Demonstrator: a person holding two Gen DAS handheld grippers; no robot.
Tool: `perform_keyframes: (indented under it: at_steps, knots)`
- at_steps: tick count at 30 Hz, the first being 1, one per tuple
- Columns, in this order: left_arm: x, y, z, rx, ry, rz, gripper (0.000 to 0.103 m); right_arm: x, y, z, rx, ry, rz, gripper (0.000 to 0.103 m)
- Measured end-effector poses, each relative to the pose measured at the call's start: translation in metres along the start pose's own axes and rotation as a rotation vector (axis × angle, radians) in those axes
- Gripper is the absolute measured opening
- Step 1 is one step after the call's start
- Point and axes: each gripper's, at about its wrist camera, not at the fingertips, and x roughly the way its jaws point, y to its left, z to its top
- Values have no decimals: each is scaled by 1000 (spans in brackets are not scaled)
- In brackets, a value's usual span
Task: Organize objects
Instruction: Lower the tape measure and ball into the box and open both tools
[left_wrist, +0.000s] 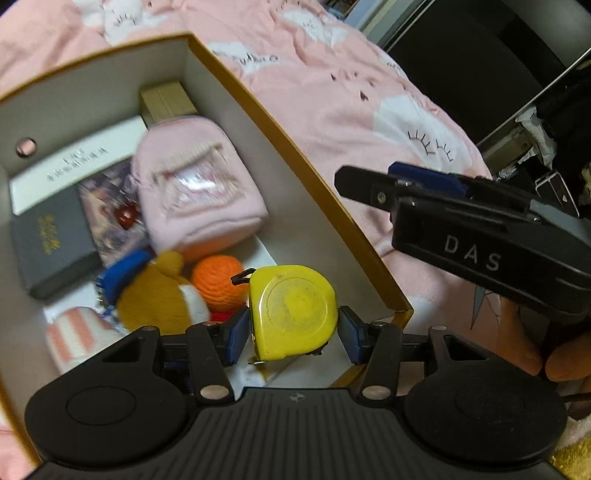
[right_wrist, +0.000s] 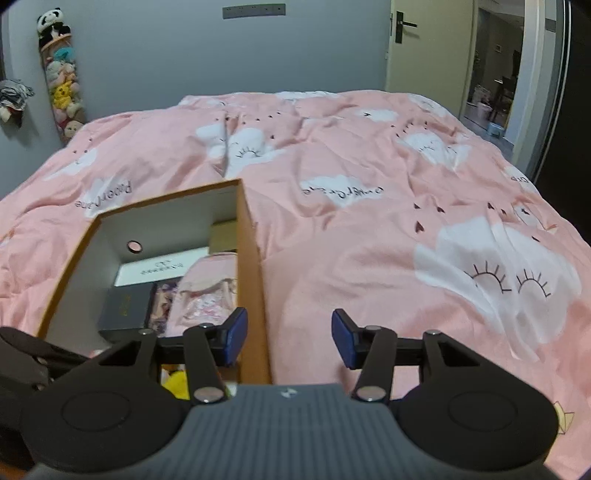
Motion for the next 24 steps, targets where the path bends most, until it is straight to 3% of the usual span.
perform_keyframes:
  at_steps: [6,12,16,21,24]
  knots:
    - [17,9,-1,-88,32,1,59,2,-1,-7,2,-2,-8,55]
    - [18,12,-3,-113,29,2,61,-1,4,-9,-31,-12,-36,57]
    - [10,14,-4,-128,12,2,65,-7,4,-10,-30,-23,-48,63]
    - [-29,14,-8,-132,-91,39,64,-22,7,-9,-38,-41,-45,68]
    - [-64,3,-14,-67,-213,132,62,-36,9,-7,-29,-81,-40,70]
